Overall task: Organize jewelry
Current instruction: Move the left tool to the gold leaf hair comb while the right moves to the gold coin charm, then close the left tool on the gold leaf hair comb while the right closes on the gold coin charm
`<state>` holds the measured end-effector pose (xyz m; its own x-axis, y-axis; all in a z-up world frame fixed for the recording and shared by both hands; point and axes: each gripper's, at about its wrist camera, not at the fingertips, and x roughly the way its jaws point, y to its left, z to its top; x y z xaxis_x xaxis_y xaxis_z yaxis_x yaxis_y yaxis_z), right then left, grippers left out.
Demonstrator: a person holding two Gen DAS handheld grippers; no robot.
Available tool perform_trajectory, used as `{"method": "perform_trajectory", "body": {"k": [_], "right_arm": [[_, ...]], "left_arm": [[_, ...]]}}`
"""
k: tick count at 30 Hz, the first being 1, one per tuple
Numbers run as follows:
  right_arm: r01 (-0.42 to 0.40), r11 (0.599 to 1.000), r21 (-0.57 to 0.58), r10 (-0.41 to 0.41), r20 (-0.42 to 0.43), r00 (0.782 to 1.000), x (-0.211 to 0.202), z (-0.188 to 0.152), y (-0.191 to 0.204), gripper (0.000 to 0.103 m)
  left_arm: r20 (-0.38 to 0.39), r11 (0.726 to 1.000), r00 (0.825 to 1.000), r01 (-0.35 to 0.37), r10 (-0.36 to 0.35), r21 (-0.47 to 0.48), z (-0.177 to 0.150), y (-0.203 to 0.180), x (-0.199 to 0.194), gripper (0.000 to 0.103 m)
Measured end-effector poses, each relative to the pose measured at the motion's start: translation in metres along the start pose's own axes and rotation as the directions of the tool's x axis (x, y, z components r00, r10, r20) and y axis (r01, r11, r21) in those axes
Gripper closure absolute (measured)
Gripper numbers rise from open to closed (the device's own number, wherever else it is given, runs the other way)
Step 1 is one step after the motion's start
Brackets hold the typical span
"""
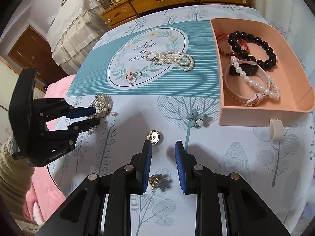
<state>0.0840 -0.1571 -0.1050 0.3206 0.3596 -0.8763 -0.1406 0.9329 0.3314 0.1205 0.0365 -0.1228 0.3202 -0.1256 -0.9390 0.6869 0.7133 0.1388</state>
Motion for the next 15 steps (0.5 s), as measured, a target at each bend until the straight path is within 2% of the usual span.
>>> {"method": "perform_trajectory", "body": {"k": [8, 10, 15], "right_arm": [[-0.002, 1.000, 0.010, 0.002, -0.004, 1.000, 0.0024, -0.0024, -0.0038, 0.079], [-0.001, 1.000, 0.015, 0.002, -0.007, 1.000, 0.0034, -0.0022, -0.0049, 0.079], [-0.005, 1.000, 0.025, 0.005, 0.002, 1.000, 0.0014, -0.0008, -0.0049, 0.079]], "left_arm": [[-0.015, 0.999, 1.000, 0.009, -0.008, 0.034, 0.0037, -0.0015, 0.0043, 0.087], [-0.015, 0.999, 1.000, 0.010, -0.009, 0.037, 0.0056, -0.0019, 0.0051, 0.091], [-0.031, 0.999, 0.999, -0.027, 0.028, 0.039, 0.0086, -0.0092, 0.0062, 0.092]]}}
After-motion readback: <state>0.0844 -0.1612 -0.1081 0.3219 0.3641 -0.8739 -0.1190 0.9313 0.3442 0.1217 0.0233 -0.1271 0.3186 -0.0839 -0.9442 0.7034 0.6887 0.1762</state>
